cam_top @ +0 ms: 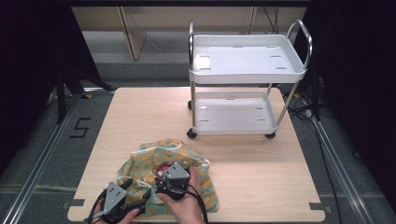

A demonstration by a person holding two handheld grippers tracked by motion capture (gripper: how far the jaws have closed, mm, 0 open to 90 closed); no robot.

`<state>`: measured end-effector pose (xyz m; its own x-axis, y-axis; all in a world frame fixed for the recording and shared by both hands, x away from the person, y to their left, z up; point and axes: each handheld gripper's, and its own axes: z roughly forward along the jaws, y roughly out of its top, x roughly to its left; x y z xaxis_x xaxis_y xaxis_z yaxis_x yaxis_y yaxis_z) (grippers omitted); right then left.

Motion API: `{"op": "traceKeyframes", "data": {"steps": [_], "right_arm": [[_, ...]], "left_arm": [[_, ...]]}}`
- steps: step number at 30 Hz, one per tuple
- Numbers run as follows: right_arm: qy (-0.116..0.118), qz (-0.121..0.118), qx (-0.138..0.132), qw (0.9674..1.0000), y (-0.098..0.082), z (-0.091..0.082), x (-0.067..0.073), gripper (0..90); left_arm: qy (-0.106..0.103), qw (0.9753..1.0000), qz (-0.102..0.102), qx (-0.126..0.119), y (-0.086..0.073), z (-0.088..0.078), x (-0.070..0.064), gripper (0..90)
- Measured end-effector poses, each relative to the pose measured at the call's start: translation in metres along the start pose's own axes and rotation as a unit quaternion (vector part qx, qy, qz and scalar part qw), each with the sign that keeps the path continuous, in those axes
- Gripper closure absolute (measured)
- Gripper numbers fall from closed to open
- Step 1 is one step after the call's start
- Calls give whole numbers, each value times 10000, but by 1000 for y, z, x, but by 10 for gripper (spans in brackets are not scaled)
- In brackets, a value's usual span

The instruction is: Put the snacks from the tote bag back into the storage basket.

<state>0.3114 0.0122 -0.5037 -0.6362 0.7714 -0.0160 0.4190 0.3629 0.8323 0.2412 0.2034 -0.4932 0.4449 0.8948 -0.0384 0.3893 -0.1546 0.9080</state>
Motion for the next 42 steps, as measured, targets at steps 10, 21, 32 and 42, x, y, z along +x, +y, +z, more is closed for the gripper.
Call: {"op": "traceKeyframes", "data": {"steps": [10,21,32,42], "right_arm": [[-16,-38,-71,10000,-2,2,0,260],[19,-33,-117,9999,-2,1,-1,264],[71,-11,-160,9998,-1,-2,-1,265],[210,42,-242,9995,3,-5,1,265]], "left_arm": [[21,10000,-31,43,0,0,-1,237],[18,10000,-31,38,-1,0,0,237],[22,10000,-17,42,-1,-1,1,237],[29,10000,-25,31,-1,-1,0,236]]}}
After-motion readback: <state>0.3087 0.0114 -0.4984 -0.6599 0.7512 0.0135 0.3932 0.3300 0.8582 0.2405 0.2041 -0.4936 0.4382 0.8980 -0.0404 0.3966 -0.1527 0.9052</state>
